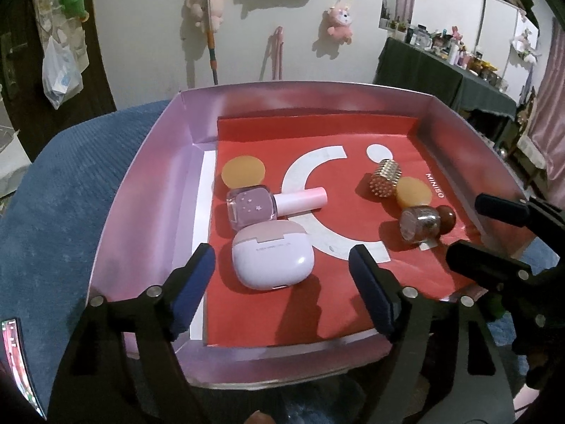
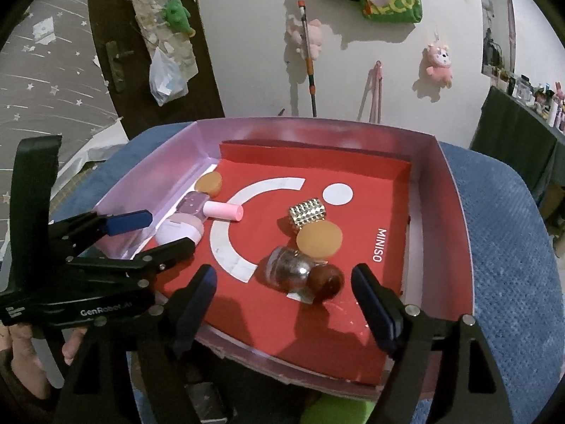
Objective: Organize rigid objects
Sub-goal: 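Open both tools and withdraw them from the box, then move both tools back toward the green toy and glass cup beside the box, then grasp the green mushroom-shaped toy with the right tool, then grasp the clear glass cup with the left tool while the right tool holds the green toy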
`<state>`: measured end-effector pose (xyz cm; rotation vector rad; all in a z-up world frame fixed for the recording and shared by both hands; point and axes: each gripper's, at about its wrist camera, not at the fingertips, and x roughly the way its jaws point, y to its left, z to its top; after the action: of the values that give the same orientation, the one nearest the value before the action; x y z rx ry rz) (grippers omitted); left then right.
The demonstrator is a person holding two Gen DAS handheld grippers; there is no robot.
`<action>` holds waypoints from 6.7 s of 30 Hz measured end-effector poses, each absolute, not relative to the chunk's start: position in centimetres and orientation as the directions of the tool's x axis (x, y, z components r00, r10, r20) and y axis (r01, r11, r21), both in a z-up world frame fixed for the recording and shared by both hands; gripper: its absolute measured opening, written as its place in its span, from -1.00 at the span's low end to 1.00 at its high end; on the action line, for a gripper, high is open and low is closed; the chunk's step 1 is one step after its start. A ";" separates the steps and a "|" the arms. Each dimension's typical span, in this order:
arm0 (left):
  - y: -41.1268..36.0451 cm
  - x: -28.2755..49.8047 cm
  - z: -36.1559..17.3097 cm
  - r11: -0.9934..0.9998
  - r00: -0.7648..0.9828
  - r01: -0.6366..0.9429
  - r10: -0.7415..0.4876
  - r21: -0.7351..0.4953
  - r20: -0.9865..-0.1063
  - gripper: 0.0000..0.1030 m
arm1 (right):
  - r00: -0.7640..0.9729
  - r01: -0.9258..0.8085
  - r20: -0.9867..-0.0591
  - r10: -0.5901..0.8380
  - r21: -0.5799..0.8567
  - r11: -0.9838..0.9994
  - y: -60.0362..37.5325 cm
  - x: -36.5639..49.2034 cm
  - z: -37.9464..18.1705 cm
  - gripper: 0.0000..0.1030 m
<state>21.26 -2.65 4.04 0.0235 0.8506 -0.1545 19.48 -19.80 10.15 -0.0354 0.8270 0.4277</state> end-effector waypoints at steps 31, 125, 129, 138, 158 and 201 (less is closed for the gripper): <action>-1.9 17.7 6.3 0.995 0.722 0.103 -0.086 -0.016 -0.686 1.00 | 0.651 -0.404 -0.627 0.429 0.192 0.894 -21.4 15.6 12.5 1.00; -2.5 7.4 1.4 0.988 0.629 0.098 -0.153 -0.118 -0.762 1.00 | 0.598 -0.340 -0.683 0.419 0.257 0.904 -22.6 5.6 7.2 1.00; -2.6 7.4 1.0 0.989 0.627 0.097 -0.149 -0.113 -0.765 1.00 | 0.603 -0.330 -0.689 0.402 0.243 0.912 -22.8 5.6 7.0 1.00; -3.0 7.9 0.8 0.991 0.631 0.099 -0.130 -0.086 -0.765 1.00 | 0.611 -0.287 -0.703 0.364 0.232 0.929 -23.6 6.3 6.5 1.00; -3.4 9.8 0.7 0.990 0.632 0.122 -0.137 -0.077 -0.763 1.00 | 0.612 -0.230 -0.730 0.306 0.205 0.951 -24.4 9.1 6.3 0.94; 0.5 13.5 1.0 0.993 0.651 0.069 -0.116 -0.094 -0.750 0.64 | 0.625 -0.152 -0.756 0.194 0.126 0.980 -23.7 13.7 6.3 0.16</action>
<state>13.48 0.54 0.99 -0.0583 0.8554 -0.1055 13.73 -23.73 6.32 0.0515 0.8731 0.1990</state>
